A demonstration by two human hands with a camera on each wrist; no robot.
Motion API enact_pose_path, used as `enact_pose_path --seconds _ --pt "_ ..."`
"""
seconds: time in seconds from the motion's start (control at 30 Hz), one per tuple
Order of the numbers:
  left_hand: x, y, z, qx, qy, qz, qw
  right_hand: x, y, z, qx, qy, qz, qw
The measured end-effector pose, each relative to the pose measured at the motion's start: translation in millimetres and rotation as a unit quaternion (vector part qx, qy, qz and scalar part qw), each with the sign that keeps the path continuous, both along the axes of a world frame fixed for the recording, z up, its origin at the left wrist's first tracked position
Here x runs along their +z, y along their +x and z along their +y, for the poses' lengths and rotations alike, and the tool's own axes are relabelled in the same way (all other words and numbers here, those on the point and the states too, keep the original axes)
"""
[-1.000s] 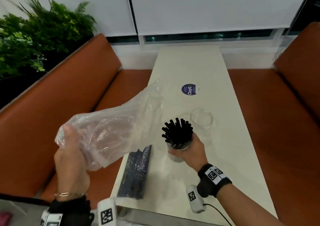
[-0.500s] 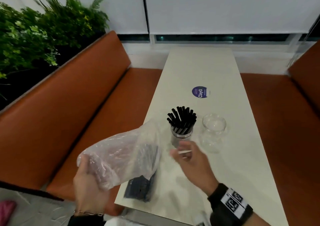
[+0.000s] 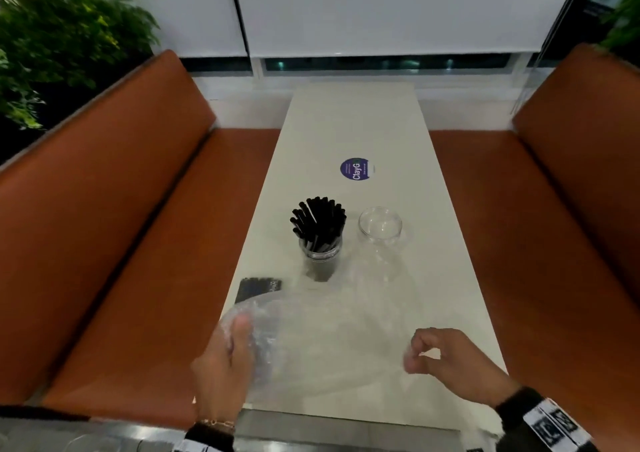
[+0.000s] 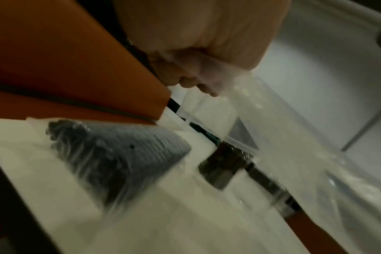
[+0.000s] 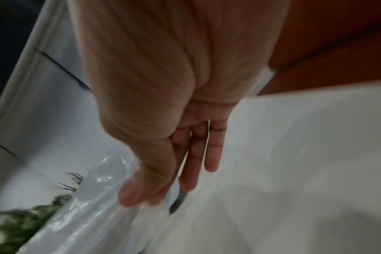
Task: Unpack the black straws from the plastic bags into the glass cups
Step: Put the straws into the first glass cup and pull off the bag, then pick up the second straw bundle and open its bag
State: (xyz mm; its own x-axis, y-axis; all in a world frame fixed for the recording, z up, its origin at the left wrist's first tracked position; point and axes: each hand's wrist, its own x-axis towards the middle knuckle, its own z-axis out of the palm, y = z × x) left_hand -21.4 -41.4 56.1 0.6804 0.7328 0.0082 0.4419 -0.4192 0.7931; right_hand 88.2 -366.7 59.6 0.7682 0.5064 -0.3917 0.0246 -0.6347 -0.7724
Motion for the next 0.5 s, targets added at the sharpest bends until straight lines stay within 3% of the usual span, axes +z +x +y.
enact_pose_path --seconds 0.23,0.37,0.5 --pt "-54 24 -60 -0.115 -0.035 0.111 0.987 -41 -36 -87 0.01 -0.154 0.048 0.987" --pt "-65 46 -80 -0.143 -0.154 0.24 0.948 -63 -36 -104 0.009 -0.191 0.103 0.976" --pt "-59 76 -81 -0.082 -0.227 0.278 0.93 -55 -12 -100 -0.138 -0.143 0.117 0.973"
